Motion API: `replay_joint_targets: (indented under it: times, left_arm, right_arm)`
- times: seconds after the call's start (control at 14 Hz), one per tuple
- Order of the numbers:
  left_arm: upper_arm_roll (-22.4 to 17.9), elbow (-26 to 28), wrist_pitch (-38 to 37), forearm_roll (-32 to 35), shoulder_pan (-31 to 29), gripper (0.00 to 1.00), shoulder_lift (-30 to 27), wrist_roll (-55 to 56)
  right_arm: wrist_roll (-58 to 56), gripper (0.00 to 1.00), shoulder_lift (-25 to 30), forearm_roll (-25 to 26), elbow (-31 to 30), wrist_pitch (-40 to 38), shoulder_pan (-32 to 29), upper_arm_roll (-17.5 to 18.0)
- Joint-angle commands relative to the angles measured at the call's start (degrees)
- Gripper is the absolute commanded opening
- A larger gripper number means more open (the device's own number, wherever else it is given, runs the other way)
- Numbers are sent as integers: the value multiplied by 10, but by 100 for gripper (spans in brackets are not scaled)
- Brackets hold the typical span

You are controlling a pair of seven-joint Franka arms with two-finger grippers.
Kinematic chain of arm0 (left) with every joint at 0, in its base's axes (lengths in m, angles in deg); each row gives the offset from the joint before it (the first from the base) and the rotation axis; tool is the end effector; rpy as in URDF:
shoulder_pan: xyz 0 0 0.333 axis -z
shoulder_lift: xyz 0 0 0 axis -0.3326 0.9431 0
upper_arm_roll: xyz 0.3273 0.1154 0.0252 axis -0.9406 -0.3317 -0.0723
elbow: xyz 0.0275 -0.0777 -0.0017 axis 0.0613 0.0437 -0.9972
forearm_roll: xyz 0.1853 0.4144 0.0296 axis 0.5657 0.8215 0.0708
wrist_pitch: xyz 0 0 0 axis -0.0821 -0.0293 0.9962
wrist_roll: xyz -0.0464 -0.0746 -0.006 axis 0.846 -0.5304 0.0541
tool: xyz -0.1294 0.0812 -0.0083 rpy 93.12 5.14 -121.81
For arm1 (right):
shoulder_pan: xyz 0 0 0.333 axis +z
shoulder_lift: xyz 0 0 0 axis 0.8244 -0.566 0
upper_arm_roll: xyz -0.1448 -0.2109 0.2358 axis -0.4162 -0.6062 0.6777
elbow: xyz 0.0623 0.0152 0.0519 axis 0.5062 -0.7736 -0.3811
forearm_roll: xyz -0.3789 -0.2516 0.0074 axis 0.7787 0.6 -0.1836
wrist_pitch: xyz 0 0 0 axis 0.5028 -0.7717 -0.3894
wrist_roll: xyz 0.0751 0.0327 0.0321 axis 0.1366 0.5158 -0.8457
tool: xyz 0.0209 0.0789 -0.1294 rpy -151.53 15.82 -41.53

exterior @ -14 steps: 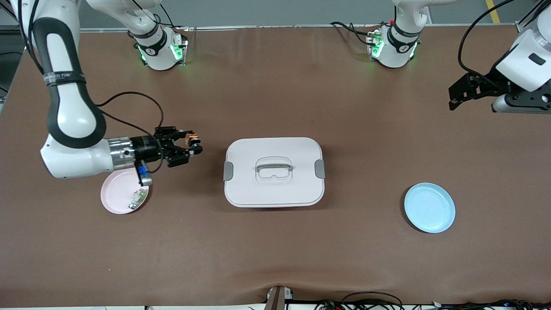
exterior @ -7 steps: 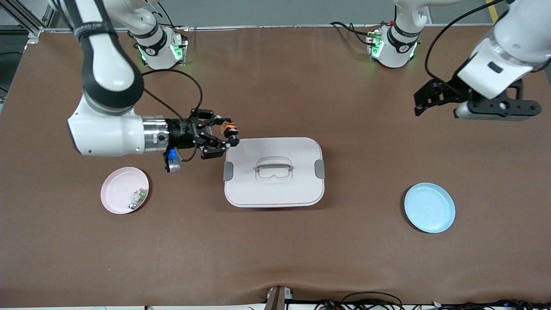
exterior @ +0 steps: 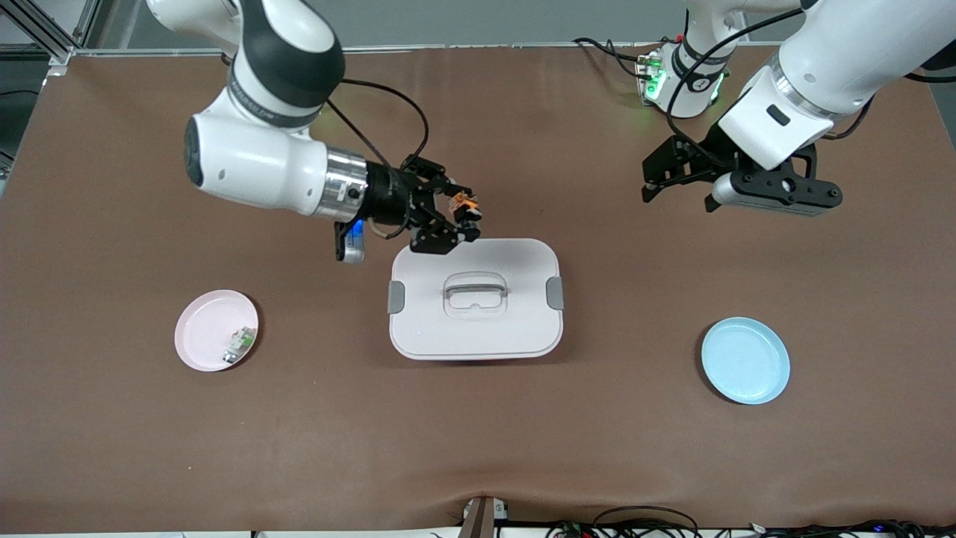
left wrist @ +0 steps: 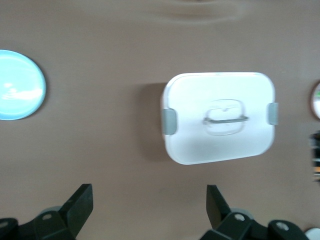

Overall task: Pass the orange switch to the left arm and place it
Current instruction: 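Close the left gripper on the switch held by the right gripper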

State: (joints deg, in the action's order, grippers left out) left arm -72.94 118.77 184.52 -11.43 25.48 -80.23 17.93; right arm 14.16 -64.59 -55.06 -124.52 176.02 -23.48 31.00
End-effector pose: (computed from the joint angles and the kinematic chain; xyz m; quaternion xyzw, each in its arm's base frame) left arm 0.6132 -0.2711 0.6345 0.9890 -0.0169 0.0286 0.1444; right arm 0.6159 0.4653 0.5052 -0.6920 0.5761 0.3060 0.3092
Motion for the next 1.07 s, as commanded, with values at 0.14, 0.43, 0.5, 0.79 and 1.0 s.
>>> replay_joint_targets:
  times: [0.14, 0.43, 0.5, 0.79, 1.0]
  left_arm:
    - [0, -7, 4, -74, 0, 100, 4, -5]
    - [13, -1, 76, -97, 19, 100, 27, -6]
    - [14, 0, 87, -98, 27, 100, 35, -6]
    - [15, 6, 133, -100, 53, 100, 71, -5]
    - [15, 45, 198, -102, 80, 100, 79, 4]
  right_arm:
    - [43, 21, -30, 28, 30, 42, 35, -9]
    - [53, 21, -49, 35, 54, 44, 44, -10]
    - [53, 21, -49, 36, 53, 44, 44, -10]
    - [53, 21, -48, 35, 54, 43, 43, -9]
    - [53, 21, -49, 35, 54, 41, 43, -8]
